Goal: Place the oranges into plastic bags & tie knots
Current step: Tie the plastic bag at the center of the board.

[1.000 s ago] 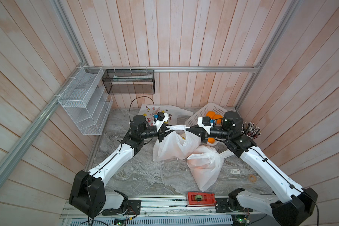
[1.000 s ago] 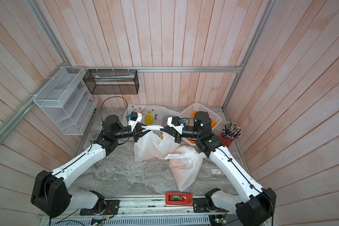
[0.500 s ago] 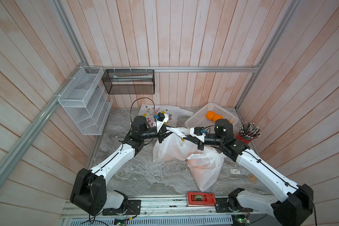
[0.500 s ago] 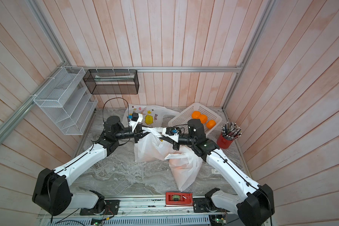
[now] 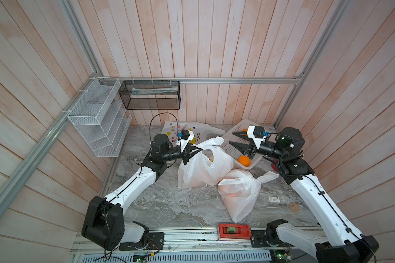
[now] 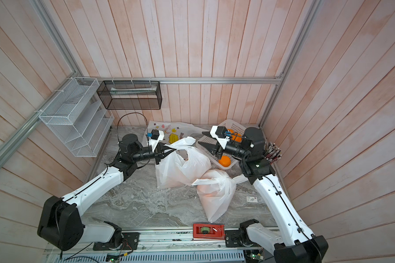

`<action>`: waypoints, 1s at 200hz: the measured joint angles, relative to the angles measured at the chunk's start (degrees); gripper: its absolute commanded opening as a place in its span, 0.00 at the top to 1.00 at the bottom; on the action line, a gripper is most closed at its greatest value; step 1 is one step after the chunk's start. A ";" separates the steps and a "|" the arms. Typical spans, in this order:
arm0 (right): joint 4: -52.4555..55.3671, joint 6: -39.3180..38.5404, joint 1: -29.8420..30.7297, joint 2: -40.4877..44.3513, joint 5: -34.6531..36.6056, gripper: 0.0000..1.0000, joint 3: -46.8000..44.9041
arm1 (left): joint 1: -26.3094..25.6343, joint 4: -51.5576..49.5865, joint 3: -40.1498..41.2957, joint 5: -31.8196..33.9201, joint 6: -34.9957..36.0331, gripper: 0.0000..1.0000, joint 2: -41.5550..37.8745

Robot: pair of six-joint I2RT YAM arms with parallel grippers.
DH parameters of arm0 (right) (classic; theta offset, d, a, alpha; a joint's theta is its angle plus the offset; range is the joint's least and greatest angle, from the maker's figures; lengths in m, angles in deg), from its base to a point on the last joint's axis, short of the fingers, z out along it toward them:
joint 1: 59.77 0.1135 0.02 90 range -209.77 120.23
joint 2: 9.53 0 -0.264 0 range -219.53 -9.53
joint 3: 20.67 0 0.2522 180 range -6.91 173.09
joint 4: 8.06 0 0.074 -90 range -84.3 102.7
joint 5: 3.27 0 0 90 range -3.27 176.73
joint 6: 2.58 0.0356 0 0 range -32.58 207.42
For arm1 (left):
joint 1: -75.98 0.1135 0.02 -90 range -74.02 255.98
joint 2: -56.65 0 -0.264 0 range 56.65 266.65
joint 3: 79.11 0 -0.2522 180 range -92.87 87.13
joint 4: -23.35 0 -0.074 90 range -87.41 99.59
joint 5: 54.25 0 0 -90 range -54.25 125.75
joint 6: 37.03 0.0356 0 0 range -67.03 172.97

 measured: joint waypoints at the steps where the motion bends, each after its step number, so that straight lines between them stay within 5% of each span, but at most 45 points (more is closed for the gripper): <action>1: -0.07 0.02 -0.04 -0.11 0.02 0.52 0.15 | 0.00 0.00 0.00 0.00 0.02 1.00 0.00; 64: 1.49 5.68 -0.42 -17.05 2.08 0.26 13.99 | 0.00 0.00 0.00 0.00 0.72 1.00 0.00; 123: 12.15 -3.63 5.75 -20.48 -3.58 0.08 16.02 | 0.00 -0.83 -0.02 -0.02 1.79 1.00 -0.04; 171: 16.48 -7.32 9.57 -20.24 -5.57 0.07 13.64 | 0.00 -2.25 -0.02 0.00 3.41 1.00 -0.13; 200: 18.40 -8.46 11.26 -20.26 -3.91 0.14 11.98 | 0.00 -2.84 -0.02 -0.02 3.93 1.00 -0.44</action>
